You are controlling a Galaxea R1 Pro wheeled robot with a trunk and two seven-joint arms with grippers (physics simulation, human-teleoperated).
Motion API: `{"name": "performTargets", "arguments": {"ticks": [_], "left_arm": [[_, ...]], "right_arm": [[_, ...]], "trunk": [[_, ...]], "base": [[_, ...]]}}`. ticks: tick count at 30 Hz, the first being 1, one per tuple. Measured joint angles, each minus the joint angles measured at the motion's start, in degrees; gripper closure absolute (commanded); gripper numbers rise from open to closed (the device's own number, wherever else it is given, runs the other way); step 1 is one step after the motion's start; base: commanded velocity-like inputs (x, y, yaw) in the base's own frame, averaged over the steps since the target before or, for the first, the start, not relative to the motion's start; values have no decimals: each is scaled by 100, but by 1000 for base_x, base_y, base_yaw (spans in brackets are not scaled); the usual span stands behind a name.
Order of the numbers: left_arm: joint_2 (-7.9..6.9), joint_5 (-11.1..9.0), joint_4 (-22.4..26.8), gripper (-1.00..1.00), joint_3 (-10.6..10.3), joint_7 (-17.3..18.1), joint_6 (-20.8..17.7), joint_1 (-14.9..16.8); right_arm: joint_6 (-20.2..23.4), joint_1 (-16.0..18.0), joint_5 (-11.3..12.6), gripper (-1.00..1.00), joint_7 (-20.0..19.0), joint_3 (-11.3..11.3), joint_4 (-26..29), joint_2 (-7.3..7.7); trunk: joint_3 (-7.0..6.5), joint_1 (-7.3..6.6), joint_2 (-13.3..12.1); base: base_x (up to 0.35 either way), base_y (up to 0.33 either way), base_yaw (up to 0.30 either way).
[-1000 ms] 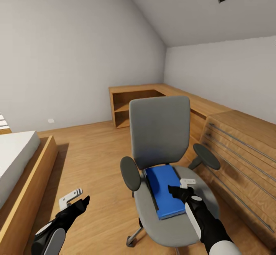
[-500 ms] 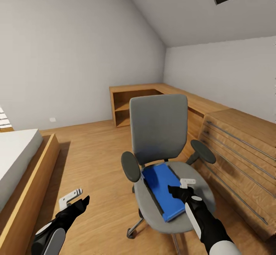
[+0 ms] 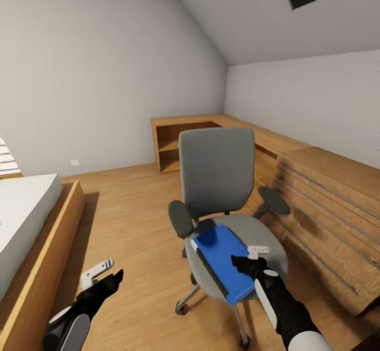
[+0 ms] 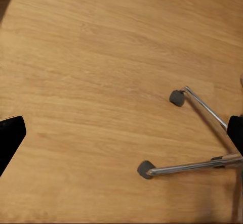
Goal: In the bedroom, organize the workspace by keeping the computer under the desk, ensuring the monitor is on the desk, placing the keyboard on the desk next to the monitor, placing the mouse on the desk next to the keyboard, moving the folder from the swivel chair onto the desk next to the mouse, stacking the notebook on top of the folder with the pen on top of the notebook, and positioning the swivel chair next to the desk.
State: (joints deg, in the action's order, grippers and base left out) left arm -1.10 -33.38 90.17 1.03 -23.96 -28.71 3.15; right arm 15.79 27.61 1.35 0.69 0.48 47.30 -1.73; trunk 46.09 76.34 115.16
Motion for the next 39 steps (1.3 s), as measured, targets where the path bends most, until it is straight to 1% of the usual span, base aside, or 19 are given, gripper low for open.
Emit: {"name": "performTargets", "arguments": {"ticks": [7, 15, 26, 39], "left_arm": [[2, -2, 0, -100, 1, 1, 3, 2], [6, -10, 0, -100, -1, 7, 2, 1], [7, 4, 0, -100, -3, -19, 0, 0], [7, 6, 1, -100, -3, -26, 3, 5]], "right_arm": [[0, 0, 1, -100, 0, 0, 4, -1], [1, 0, 4, -100, -4, -2, 16, -2], [-3, 2, -15, -100, 4, 1, -298, 0], [-153, -2, -14, -100, 14, 7, -300, 6]], "trunk": [[0, -3, 0], [0, -2, 0], [-198, -244, -439], [-430, -529, -961]], "base": [[-43, 0, 0], [-115, 0, 0], [-4, 0, 0], [0, 0, 0]]}}
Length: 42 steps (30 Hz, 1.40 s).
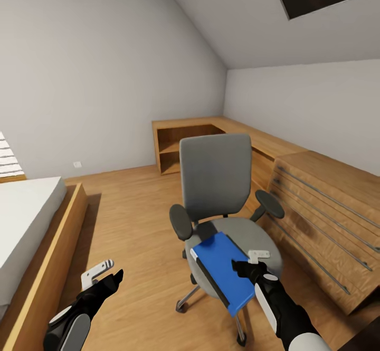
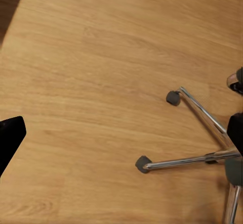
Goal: In the bedroom, organize the workspace by keeping the computer under the desk, ensuring the monitor is on the desk, placing the keyboard on the desk next to the monitor, placing the mouse on the desk next to the keyboard, moving the folder from the swivel chair onto the desk next to the mouse, stacking the notebook on top of the folder with the pen on top of the notebook, and positioning the swivel chair next to the desk.
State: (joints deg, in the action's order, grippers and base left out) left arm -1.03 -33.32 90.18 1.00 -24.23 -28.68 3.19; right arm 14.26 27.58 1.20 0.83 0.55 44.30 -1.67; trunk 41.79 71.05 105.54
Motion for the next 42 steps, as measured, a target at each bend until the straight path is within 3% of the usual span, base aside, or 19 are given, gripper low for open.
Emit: {"name": "performTargets", "arguments": {"ticks": [9, 13, 17, 21, 24, 26, 31, 39, 42], "left_arm": [[1, 6, 0, -100, -21, 0, 0, -2], [3, 8, 0, -100, -31, -1, 0, -5], [2, 9, 0, -100, -34, 0, 0, -5], [0, 5, 0, -100, -40, 8, -4, -4], [2, 2, 0, -100, -42, 14, -7, -3], [3, 1, 0, -100, -43, 19, -10, -2], [0, 0, 4, -100, -44, 32, -9, -4], [1, 0, 9, -100, -43, 34, -18, -3], [1, 0, 10, -100, -43, 34, -19, -3]], "right_arm": [[-7, 0, -1, -100, 16, 7, 84, 3], [9, -5, -2, -100, 26, 20, 498, 9], [216, -165, -2, -100, 39, 31, 1724, -14], [898, -941, 23, -100, 51, 30, 3179, -56], [1216, -1306, 190, -100, 52, 28, 3892, -77], [1370, -1469, 507, -100, 55, 26, 4277, -83], [1687, -1565, 1020, -100, 53, 79, 4504, -79], [1808, -1584, 1788, -100, 52, 265, 4551, -89], [1795, -1584, 2186, -100, 46, 396, 4553, -57]], "trunk": [[-162, -198, -361], [-234, -286, -521], [-305, -374, -682], [-306, -374, -683], [-306, -374, -683], [-306, -374, -683], [-306, -374, -684], [-306, -372, -684], [-306, -372, -684]], "base": [[0, 0, 0], [0, 0, 0], [0, 0, 0], [0, 0, 0], [0, 0, 0], [0, 0, 0], [0, 0, 0], [-154, 116, 0], [-250, 209, -2]]}}
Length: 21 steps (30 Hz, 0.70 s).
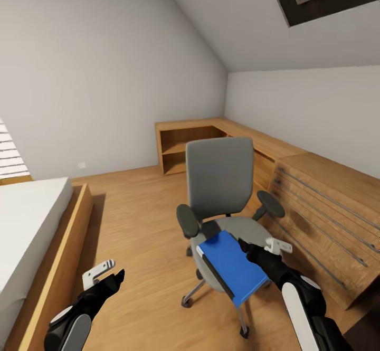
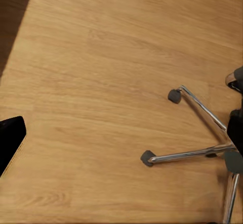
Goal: In the bedroom, organize the workspace by keeping the computer under the desk, ensuring the monitor is on the desk, placing the keyboard on the desk next to the monitor, placing the mouse on the desk next to the keyboard, moving the folder from the swivel chair onto the desk next to the mouse, stacking the notebook on top of the folder with the pen on top of the notebook, and positioning the swivel chair next to the desk.
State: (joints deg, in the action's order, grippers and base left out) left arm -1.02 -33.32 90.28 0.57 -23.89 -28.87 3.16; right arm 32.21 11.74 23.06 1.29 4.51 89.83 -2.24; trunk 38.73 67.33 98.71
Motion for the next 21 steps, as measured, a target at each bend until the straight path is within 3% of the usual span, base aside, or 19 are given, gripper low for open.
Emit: {"name": "performTargets", "arguments": {"ticks": [4, 5, 8, 13, 21], "left_arm": [[0, 0, 0, -100, -1, 0, 0, -2], [0, 0, -2, -100, -1, 0, 0, 0], [0, 0, -3, -100, -35, 0, 2, 3], [0, 0, -3, -100, -69, 0, 1, 3], [-4, 1, 9, -100, -72, 2, -10, 1]], "right_arm": [[-2, -1, 50, -100, -7, 68, -8, 8], [28, -1, 105, -100, -12, 311, -22, 17], [38, -2, 266, -100, -16, 468, -83, 19], [40, -2, 487, -100, -18, 563, -132, 25], [42, -2, 518, -100, -24, 606, -147, 25]], "trunk": [[0, 0, 0], [0, 0, 0], [0, 0, 0], [0, 0, 0], [0, -2, 0]], "base": [[-256, 219, -130], [-257, 225, -280], [-258, 228, -289], [-258, 231, -295], [-174, 156, -297]]}}
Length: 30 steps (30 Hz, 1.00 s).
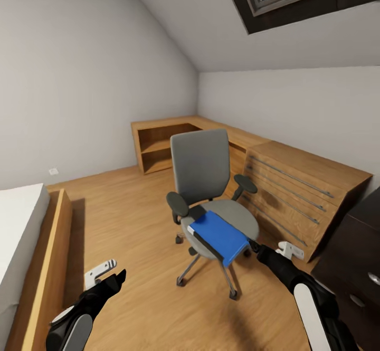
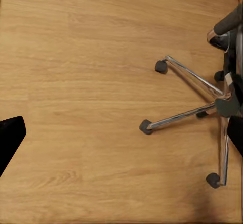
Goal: In the bedroom, organize the workspace by keeping the computer under the desk, ensuring the monitor is on the desk, placing the keyboard on the desk next to the monitor, placing the mouse on the desk next to the keyboard, moving the folder from the swivel chair onto the desk next to the mouse, stacking the notebook on top of the folder with the pen on top of the notebook, and positioning the swivel chair next to the desk.
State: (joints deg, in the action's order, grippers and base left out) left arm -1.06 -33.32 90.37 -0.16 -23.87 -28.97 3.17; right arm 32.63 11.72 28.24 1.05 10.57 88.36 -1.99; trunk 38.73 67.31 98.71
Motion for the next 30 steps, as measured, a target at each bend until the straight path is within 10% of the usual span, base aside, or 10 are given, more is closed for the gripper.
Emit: {"name": "performTargets", "arguments": {"ticks": [9, 30], "left_arm": [[9, -32, 209, -100, 17, -33, 19, -1], [13, -36, 222, -100, -27, -33, -8, -2]], "right_arm": [[2, 1, 166, -100, -2, 388, -173, -8], [29, 9, 701, -100, -9, 469, -1022, 25]], "trunk": [[107, 131, 239], [484, 592, 1082]], "base": [[-6, 6, -143], [0, 0, -2]]}}
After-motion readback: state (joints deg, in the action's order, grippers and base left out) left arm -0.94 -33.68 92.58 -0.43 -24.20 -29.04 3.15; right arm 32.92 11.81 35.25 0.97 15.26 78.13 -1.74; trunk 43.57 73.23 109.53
